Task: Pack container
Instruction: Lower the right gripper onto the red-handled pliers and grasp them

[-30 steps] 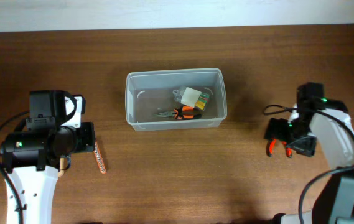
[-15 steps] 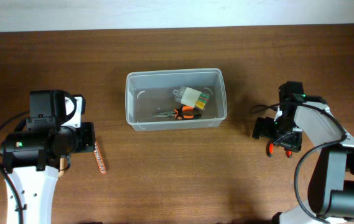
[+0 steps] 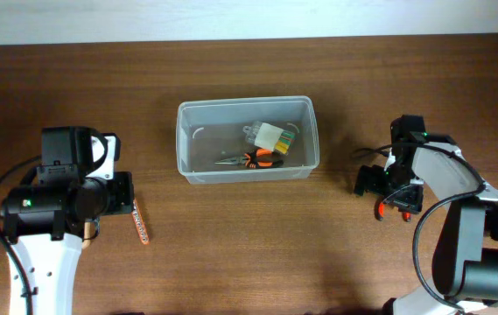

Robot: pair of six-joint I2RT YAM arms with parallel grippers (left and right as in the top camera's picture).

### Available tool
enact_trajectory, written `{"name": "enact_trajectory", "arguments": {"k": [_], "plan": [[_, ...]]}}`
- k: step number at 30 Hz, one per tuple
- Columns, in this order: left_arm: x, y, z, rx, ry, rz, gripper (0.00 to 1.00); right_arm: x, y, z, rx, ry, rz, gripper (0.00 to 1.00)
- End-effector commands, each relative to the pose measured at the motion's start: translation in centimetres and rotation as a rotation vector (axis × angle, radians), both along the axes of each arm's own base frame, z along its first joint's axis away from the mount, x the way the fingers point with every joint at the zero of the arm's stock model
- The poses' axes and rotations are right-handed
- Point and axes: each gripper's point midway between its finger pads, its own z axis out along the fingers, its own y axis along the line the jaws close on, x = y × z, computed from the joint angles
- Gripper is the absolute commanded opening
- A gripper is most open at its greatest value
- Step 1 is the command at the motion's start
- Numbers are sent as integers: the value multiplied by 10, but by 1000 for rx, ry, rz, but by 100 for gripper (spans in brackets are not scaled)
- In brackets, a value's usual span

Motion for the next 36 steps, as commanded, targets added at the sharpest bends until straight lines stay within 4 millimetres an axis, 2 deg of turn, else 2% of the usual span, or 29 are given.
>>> {"name": "enact_trajectory", "arguments": {"k": [1, 17, 30, 36], "plan": [[-1, 0, 4, -9, -16, 7, 2, 1, 5, -3, 27, -1, -4, 99], [-1, 0, 4, -9, -16, 7, 2, 25, 5, -3, 33, -102, 16, 99], [-2, 0, 4, -9, -14, 7, 2, 6, 3, -18, 12, -53, 15, 99], [-2, 0, 4, -9, -12, 7, 2, 6, 3, -22, 13, -59, 15, 99]]}}
